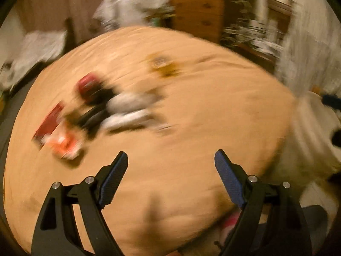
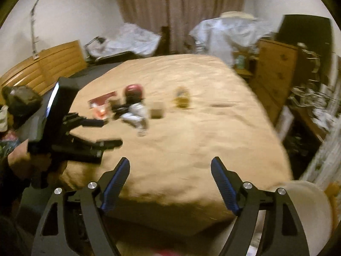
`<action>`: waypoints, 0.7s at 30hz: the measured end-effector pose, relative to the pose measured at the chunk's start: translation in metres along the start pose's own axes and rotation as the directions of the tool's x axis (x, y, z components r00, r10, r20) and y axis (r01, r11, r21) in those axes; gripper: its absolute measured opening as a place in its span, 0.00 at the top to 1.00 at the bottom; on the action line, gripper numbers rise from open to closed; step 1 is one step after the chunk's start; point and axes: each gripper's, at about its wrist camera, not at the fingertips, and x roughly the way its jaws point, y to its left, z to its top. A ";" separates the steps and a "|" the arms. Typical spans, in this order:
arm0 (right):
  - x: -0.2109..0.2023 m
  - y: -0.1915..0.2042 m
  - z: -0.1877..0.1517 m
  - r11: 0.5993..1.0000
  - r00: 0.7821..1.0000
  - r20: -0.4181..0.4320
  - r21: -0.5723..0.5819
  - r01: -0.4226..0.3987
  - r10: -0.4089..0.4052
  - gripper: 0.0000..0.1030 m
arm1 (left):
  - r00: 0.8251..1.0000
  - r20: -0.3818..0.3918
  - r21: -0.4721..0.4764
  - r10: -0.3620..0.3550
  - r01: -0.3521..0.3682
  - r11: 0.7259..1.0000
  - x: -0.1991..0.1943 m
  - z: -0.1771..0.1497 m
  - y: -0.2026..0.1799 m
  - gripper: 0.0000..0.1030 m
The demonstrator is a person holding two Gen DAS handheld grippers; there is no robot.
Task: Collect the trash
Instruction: 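Move both open tools back over the trash on the bed, then grasp the orange-white paper cup with the left tool while the right tool grasps the white plastic bag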
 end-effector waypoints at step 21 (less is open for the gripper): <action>0.148 0.050 0.016 0.988 0.977 -0.152 -0.004 -0.155 0.153 0.23 | 0.987 -0.090 -0.440 0.131 -0.158 0.884 0.039 -0.046 0.247 0.22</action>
